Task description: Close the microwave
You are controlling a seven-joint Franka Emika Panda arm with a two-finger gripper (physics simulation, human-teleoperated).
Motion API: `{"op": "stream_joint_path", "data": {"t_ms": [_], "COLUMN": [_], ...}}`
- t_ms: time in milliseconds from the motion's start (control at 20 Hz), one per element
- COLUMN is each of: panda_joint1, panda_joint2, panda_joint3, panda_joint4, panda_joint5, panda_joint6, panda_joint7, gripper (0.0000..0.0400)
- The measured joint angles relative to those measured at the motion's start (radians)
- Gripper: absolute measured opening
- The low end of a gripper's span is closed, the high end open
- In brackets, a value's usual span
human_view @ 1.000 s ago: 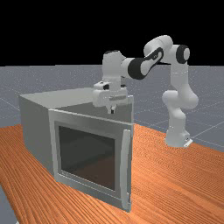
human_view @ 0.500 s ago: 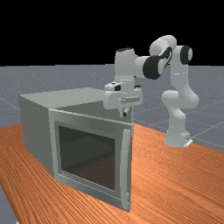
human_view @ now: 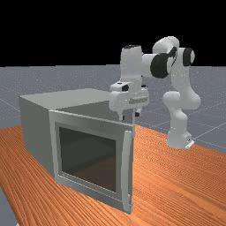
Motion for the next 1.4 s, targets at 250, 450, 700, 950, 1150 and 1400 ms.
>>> {"op": "stream_joint_path", "data": {"t_ms": [250,450,700,950,1150,1400], "panda_joint1": [0.002,0.001,0.013,0.015,0.032,0.025], "panda_joint2": [-0.024,0.091,0.191,0.249,0.271,0.254], "panda_joint3": [0.000,0.002,-0.019,-0.022,-0.049,-0.039], "panda_joint4": [0.097,0.321,0.407,0.493,0.479,0.481], "panda_joint5": [-0.005,0.008,-0.054,-0.058,-0.117,-0.096], "panda_joint6": [-0.091,-0.203,-0.002,-0.019,0.159,0.146], "panda_joint7": [0.002,-0.011,0.006,0.002,0.045,0.018], "gripper": [0.0399,0.0400,0.0400,0.0400,0.0400,0.0400]}}
